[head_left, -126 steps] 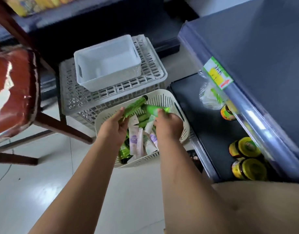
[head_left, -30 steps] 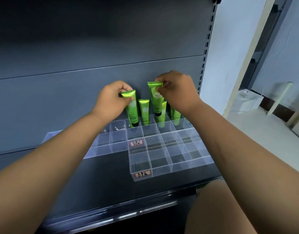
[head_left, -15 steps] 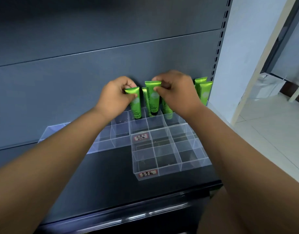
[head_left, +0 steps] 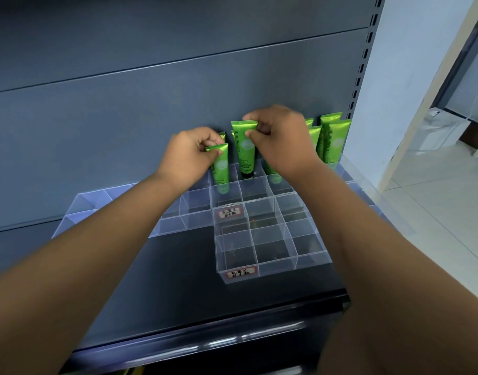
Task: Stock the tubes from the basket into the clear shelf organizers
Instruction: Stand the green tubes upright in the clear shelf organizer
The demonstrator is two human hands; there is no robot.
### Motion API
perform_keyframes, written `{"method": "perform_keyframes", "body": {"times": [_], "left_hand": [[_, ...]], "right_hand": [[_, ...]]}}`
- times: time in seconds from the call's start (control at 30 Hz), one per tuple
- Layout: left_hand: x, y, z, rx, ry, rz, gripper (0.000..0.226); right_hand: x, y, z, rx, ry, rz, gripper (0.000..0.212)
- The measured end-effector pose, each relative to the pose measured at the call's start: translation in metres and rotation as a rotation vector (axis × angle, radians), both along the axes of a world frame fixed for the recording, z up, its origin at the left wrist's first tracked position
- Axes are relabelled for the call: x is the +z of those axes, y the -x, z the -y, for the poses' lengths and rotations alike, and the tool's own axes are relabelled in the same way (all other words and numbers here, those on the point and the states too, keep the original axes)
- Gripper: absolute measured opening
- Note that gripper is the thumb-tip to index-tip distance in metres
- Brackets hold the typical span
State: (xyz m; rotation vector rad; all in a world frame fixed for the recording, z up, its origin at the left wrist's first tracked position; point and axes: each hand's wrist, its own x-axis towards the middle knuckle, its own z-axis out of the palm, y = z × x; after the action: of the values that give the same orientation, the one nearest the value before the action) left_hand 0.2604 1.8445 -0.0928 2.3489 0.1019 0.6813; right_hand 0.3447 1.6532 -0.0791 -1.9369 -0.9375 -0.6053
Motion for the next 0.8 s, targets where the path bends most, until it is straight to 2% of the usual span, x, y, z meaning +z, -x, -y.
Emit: {"method": "perform_keyframes", "body": {"times": [0.4,0.57,0.8], "left_hand": [[-0.008,0.000,-0.010,0.011,0.095,0.033,0.028],[-0.008,0.003,-0.006,0.004,0.090,0.035,0.022],[-0.011,0.007,-0.005,0.011,0.088,0.050,0.029]], "right_hand": [[-0.004,-0.007,-0.006,-0.021,0.116,-0.012,0.026],[-0.004,-0.001,-0.007,-0.019,0.179,0.037,0.022],[-0.012,-0.005,-0.006,-0.054,0.213,-0.030,0.021]]}}
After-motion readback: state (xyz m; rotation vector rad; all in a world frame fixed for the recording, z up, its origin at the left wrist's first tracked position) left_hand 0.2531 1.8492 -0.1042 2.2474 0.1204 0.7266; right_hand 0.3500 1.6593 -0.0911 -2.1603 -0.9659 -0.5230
